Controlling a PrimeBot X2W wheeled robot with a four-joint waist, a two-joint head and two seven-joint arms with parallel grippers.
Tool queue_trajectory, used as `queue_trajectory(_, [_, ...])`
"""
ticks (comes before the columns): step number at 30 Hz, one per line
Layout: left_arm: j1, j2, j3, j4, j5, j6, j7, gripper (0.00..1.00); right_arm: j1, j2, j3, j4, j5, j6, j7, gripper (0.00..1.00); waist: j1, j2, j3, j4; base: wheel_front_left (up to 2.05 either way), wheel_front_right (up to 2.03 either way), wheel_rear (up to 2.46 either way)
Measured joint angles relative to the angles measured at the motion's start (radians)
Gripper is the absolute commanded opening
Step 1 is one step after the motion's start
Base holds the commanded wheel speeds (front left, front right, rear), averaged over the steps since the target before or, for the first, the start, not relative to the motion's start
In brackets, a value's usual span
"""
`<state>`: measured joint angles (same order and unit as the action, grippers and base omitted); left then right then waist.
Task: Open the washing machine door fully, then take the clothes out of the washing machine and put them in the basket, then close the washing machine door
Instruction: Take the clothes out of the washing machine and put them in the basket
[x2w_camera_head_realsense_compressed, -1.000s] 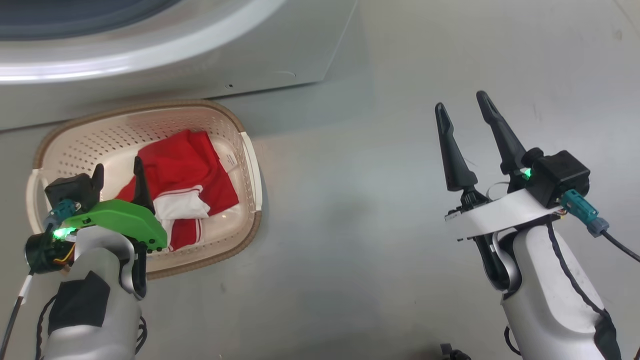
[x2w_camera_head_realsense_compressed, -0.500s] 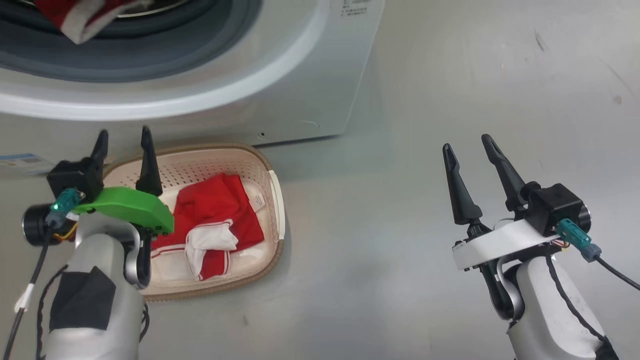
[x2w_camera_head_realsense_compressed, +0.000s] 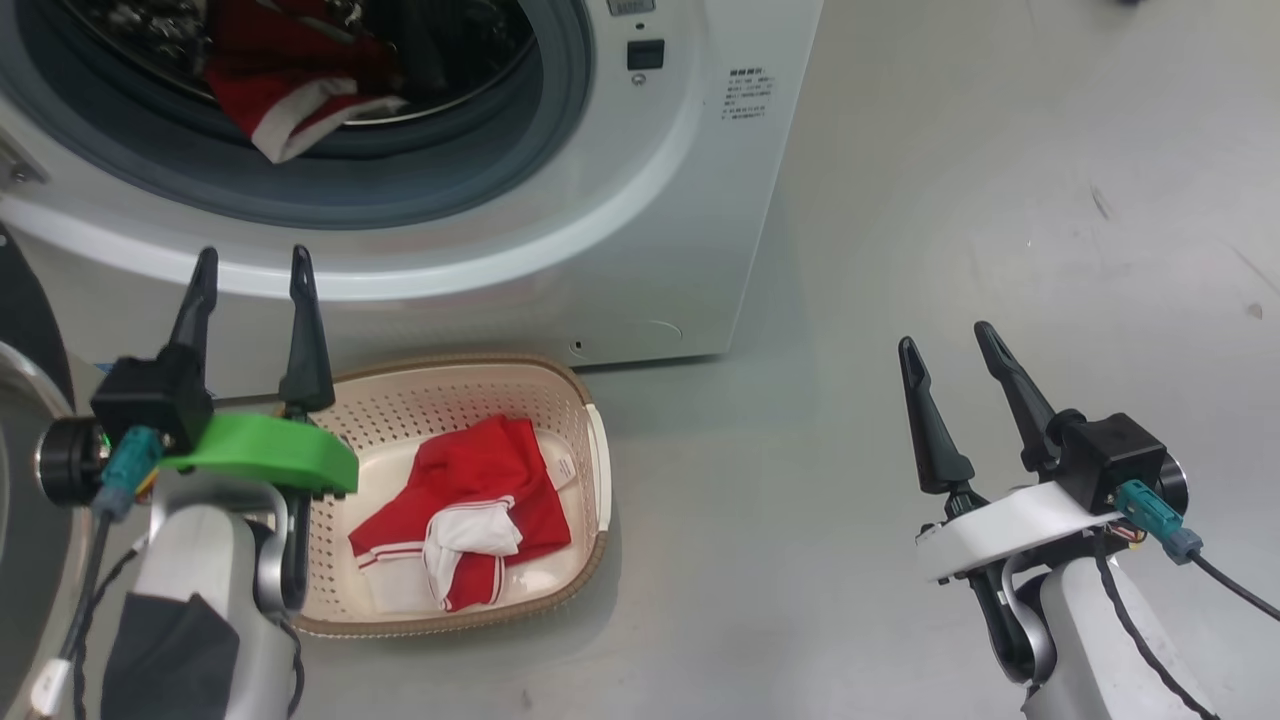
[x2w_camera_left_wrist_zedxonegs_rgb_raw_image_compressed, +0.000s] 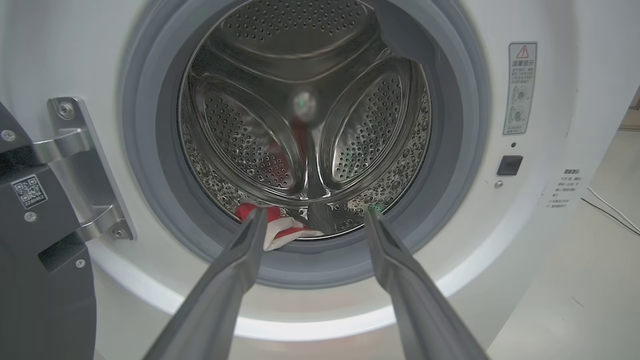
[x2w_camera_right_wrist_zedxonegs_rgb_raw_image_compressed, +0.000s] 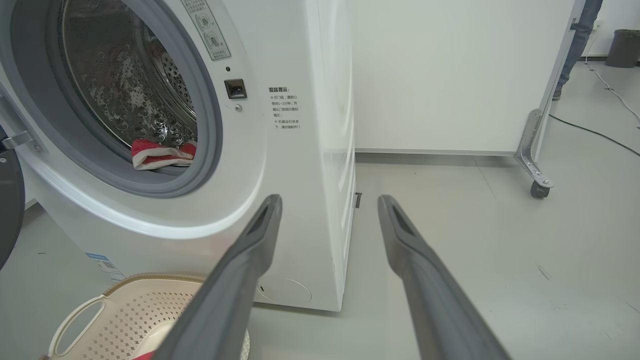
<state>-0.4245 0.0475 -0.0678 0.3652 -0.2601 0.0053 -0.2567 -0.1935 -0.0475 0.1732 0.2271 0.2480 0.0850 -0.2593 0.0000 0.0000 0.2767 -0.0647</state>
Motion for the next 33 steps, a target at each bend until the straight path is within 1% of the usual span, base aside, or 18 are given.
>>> queue_trajectory(10, [0.176,-0.001,-0.032,-0.082,0.007,0.006,0.000,1.00,0.068,0.001,-0.011,0.006,-0.005,-0.009,0.000,1.00,0.0000,0.0000,-0.090,0.022,0.00,0.00,0.00])
queue_trajectory(18, [0.306,-0.001,-0.043,-0.118,0.007,0.009,0.000,1.00,0.113,0.001,-0.011,0.012,-0.009,-0.010,0.000,1.00,0.0000,0.0000,-0.157,0.030,0.00,0.00,0.00])
queue_trajectory(20, [0.333,-0.001,-0.049,-0.125,0.007,0.012,0.000,1.00,0.125,0.002,-0.011,0.012,-0.009,-0.016,0.000,1.00,0.0000,0.0000,-0.172,0.030,0.00,0.00,0.00])
queue_trajectory(33, [0.478,0.000,-0.068,-0.202,0.005,0.026,0.018,1.00,0.189,0.003,0.000,0.011,-0.009,-0.019,0.000,1.00,-0.0001,0.0000,-0.247,0.032,0.00,0.00,0.00])
